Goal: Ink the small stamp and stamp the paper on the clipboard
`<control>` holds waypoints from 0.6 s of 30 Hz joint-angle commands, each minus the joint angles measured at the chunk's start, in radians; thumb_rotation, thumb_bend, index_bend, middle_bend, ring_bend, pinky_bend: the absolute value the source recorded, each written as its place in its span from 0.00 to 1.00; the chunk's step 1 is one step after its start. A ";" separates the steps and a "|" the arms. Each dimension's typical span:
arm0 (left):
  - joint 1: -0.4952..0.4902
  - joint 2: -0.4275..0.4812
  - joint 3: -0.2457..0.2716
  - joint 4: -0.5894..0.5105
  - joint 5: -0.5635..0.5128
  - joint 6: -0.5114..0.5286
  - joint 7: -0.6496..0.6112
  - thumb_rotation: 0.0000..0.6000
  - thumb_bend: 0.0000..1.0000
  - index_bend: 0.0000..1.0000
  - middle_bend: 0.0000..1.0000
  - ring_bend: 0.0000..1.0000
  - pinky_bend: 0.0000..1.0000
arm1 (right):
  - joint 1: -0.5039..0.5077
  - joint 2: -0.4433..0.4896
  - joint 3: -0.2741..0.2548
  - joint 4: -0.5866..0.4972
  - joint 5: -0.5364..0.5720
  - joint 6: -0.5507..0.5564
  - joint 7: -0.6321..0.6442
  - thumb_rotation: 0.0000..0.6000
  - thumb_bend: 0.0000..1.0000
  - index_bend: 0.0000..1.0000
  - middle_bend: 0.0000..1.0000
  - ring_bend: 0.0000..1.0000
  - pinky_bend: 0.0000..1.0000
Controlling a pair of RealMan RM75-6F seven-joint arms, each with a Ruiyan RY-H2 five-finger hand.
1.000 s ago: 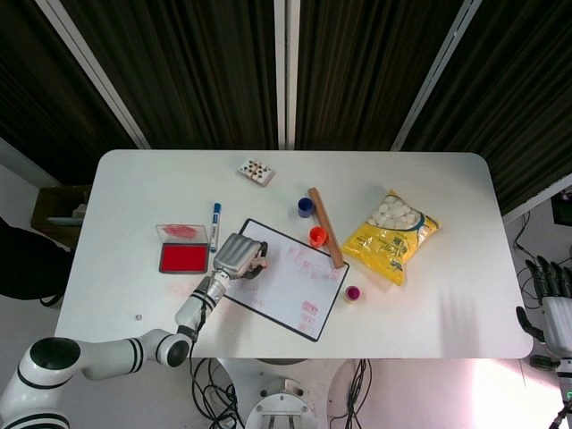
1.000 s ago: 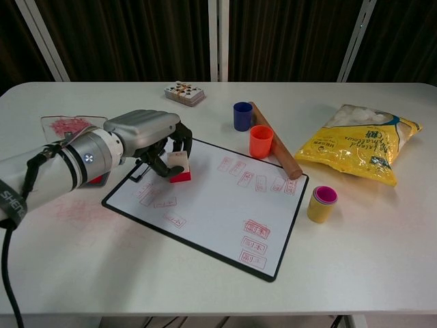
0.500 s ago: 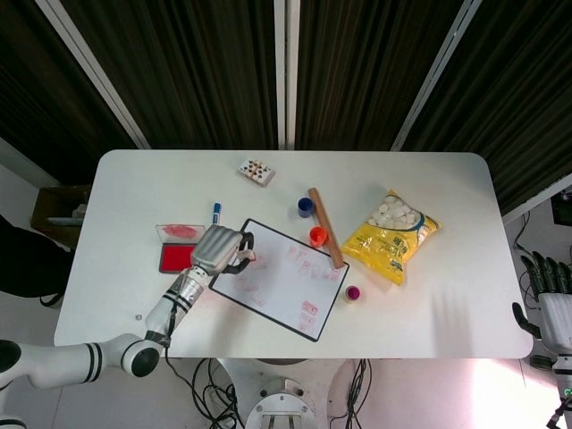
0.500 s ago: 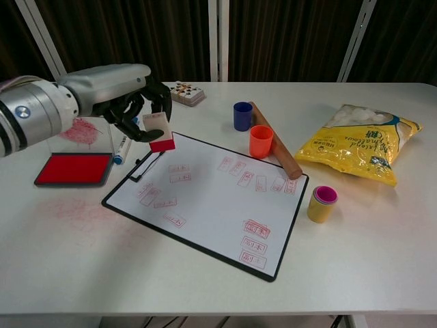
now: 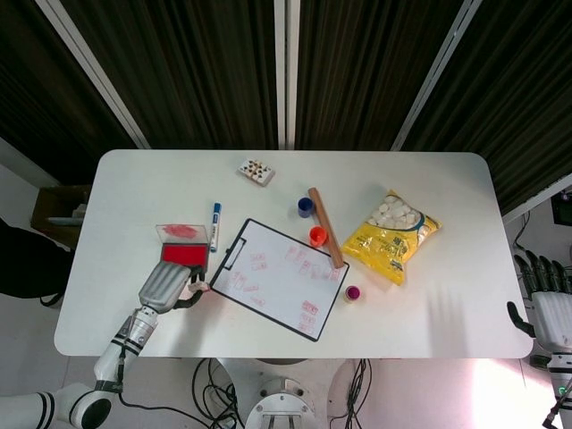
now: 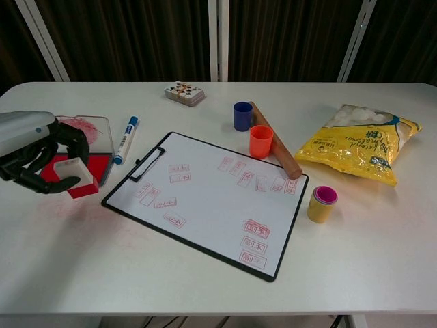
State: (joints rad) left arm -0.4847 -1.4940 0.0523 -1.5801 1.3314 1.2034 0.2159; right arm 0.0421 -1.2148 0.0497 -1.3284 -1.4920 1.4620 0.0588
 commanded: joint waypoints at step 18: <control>0.062 -0.111 -0.010 0.207 0.025 -0.020 -0.026 1.00 0.42 0.67 0.71 0.76 0.84 | -0.010 0.002 -0.003 0.004 0.013 0.001 0.000 1.00 0.30 0.00 0.00 0.00 0.00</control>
State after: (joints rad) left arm -0.4274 -1.6011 0.0460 -1.3788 1.3595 1.1863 0.1941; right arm 0.0324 -1.2131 0.0467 -1.3240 -1.4787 1.4627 0.0583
